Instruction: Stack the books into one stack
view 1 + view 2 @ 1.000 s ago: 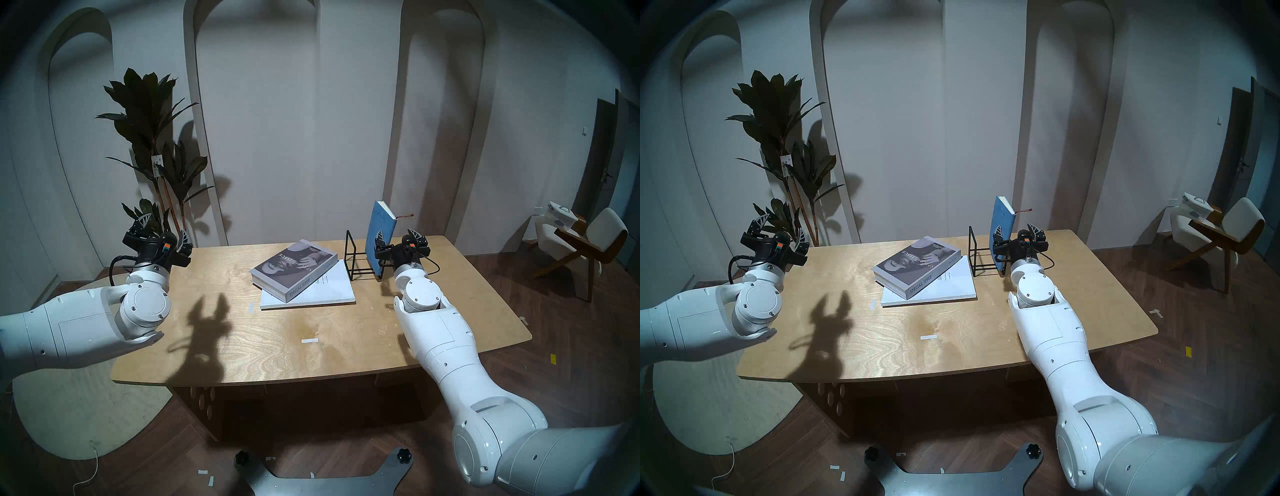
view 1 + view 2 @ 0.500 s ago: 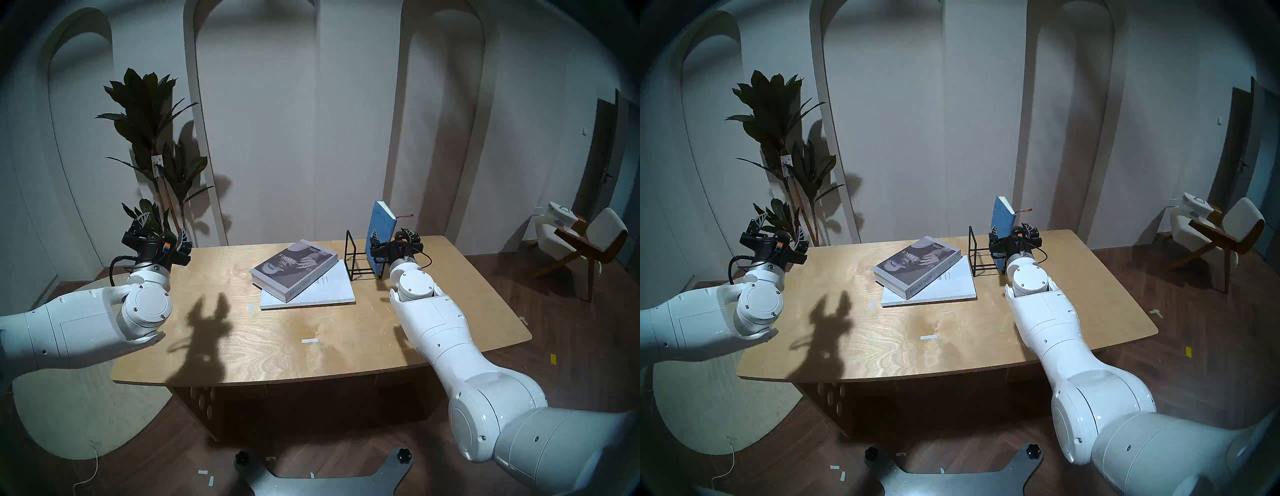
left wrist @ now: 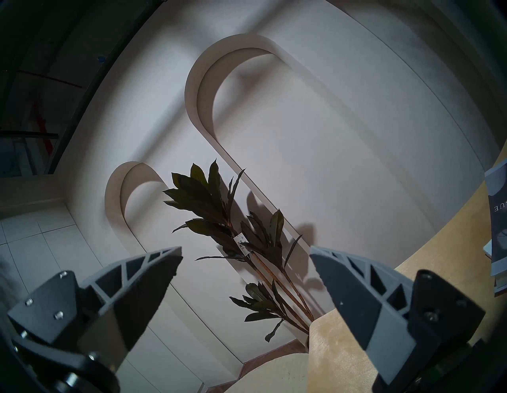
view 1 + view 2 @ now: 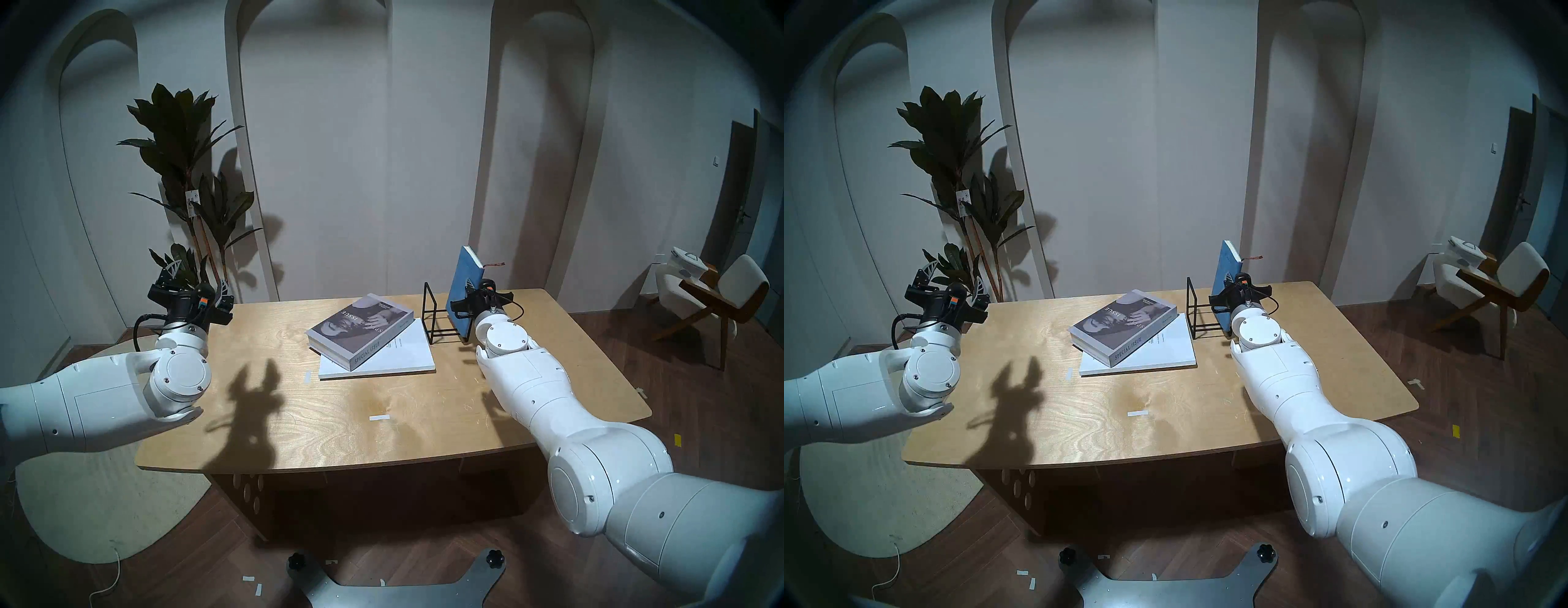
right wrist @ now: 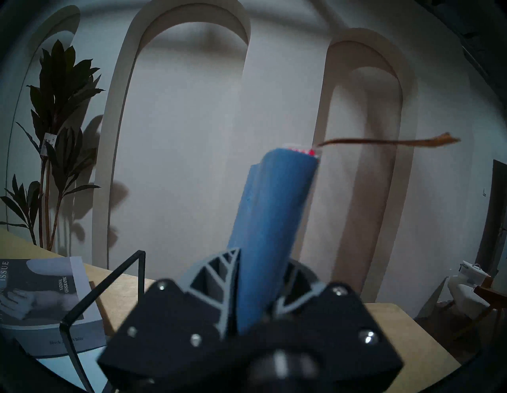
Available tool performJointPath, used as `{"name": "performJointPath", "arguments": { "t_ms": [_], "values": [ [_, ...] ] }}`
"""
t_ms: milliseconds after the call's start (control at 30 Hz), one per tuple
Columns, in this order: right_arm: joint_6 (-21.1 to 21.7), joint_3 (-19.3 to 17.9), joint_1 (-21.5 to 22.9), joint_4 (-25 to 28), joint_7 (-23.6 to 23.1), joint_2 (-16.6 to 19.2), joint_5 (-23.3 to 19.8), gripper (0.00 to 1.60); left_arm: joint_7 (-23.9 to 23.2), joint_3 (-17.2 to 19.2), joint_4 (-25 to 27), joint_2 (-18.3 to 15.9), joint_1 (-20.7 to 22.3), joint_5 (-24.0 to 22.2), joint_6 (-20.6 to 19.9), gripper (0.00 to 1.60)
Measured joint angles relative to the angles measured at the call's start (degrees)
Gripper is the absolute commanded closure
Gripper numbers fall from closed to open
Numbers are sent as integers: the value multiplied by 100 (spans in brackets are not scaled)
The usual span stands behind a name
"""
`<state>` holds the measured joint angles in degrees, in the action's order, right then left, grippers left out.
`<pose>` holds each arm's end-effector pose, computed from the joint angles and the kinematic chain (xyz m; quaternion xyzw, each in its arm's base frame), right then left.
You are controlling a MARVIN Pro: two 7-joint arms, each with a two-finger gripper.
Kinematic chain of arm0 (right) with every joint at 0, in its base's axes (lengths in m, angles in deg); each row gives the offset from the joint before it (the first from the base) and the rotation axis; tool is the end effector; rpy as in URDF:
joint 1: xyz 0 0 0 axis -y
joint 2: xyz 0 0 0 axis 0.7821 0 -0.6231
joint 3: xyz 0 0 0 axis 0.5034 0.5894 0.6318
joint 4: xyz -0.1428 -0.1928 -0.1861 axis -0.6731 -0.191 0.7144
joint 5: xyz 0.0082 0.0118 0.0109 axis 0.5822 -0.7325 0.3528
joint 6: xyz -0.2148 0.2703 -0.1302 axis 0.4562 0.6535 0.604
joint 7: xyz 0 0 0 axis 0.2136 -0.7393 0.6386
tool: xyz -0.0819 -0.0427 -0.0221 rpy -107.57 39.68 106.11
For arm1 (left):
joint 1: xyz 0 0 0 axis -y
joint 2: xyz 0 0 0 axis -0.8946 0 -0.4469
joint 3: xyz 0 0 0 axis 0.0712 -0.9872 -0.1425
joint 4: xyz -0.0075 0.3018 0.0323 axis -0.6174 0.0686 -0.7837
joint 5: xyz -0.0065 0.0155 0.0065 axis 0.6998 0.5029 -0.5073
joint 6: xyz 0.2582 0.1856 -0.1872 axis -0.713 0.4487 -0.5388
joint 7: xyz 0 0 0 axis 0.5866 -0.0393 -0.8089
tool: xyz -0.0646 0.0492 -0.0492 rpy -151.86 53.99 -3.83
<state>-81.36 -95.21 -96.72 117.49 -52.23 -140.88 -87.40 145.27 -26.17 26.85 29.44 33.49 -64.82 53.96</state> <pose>0.6752 -0.0002 -0.2959 0.6694 0.0713 0.7375 0.0544 0.4879 0.1626 -0.2123 -0.5969 0.1472 -0.6862 0.3889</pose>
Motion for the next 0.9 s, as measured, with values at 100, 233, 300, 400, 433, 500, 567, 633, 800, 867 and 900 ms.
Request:
{"name": "performJointPath", "arguments": {
  "t_ms": [100,233,300,400,433,500,567,633,800,867,900],
  "values": [
    [-162,22,90,-208,188,-45,65,160,19,-4,-2,3,0,3,2,0],
    [-412,98,153,-391,390,-88,168,160,40,-9,-4,7,0,7,5,0],
    [-540,139,168,-423,494,-109,224,160,50,-12,-5,10,0,9,6,0],
    [-721,176,195,-421,607,-131,278,160,61,-17,-6,12,0,11,8,0],
    [-819,190,214,-405,660,-141,300,160,65,-20,-6,13,0,12,9,0],
    [-942,199,237,-367,725,-155,318,160,71,-22,-7,15,0,13,10,0],
    [-1092,212,264,-302,803,-169,341,160,78,-25,-8,17,0,14,11,0],
    [-1248,214,289,-220,890,-186,354,160,83,-28,-9,18,0,15,13,0],
    [-1621,216,335,61,1111,-230,394,160,95,-34,-11,21,0,19,16,0],
    [-1776,227,353,179,1196,-243,426,160,100,-35,-12,22,0,20,17,0],
    [-1823,234,354,219,1220,-245,436,160,101,-36,-12,22,0,21,17,0]
  ]
}}
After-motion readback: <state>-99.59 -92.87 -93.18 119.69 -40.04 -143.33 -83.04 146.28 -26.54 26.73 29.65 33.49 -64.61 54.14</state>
